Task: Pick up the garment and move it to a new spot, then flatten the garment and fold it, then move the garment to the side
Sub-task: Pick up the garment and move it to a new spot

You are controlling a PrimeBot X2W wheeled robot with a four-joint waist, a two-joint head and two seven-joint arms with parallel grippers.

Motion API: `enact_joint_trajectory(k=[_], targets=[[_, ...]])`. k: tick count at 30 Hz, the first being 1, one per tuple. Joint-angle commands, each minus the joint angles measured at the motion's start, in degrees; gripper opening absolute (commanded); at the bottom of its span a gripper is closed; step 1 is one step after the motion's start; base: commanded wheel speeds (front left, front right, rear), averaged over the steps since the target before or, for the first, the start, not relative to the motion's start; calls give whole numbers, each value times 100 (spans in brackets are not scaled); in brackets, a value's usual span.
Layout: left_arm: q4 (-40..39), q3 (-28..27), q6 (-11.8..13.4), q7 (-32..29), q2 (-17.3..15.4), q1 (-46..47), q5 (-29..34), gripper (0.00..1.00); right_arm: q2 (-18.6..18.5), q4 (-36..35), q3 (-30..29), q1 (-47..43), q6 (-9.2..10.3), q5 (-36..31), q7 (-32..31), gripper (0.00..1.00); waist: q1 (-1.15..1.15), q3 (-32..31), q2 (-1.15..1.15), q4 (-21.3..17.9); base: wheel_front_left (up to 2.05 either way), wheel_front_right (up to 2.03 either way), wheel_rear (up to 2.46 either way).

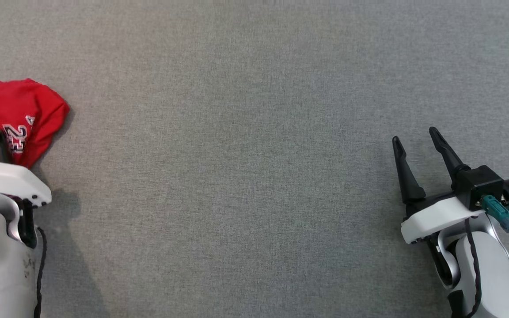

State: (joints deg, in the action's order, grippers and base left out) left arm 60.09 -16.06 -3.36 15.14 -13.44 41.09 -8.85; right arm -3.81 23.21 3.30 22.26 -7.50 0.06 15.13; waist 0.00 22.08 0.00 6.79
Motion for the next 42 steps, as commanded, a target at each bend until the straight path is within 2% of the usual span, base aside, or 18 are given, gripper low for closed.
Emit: enact_joint_trajectory(k=[1,10,21,26,32,33,35,42], targets=[[-184,28,-43,-1,-6,12,44,0,2,31,-15,-52,2,54,-1,100,0,-97,0,-26,0,0,0],[-1369,565,-270,-1,193,13,450,0,72,88,12,-220,2,299,-1,100,0,-585,0,-290,0,0,0],[-1898,1651,-418,-1,867,-208,514,0,74,124,171,-430,2,762,-1,100,0,-999,0,-892,0,0,0],[-1909,2587,-423,-1,1013,-326,297,0,74,141,240,-507,2,874,-1,100,0,-1062,0,-1150,0,0,0],[-2184,4089,-421,0,1041,-477,-602,0,73,158,329,-508,2,971,-1,100,0,-1108,0,-1446,0,0,0],[-2184,4089,-421,0,1041,-477,-602,0,73,158,329,-508,2,971,-1,100,0,-1108,0,-1446,0,0,0],[-2283,4509,-411,-1,1036,-510,-818,0,74,163,349,-507,2,993,-2,100,0,-1120,0,-1520,0,0,0],[-2600,5740,-198,-1,1042,-585,-1441,0,74,164,457,-502,2,1061,-1,100,0,-1124,0,-1743,0,0,0]])
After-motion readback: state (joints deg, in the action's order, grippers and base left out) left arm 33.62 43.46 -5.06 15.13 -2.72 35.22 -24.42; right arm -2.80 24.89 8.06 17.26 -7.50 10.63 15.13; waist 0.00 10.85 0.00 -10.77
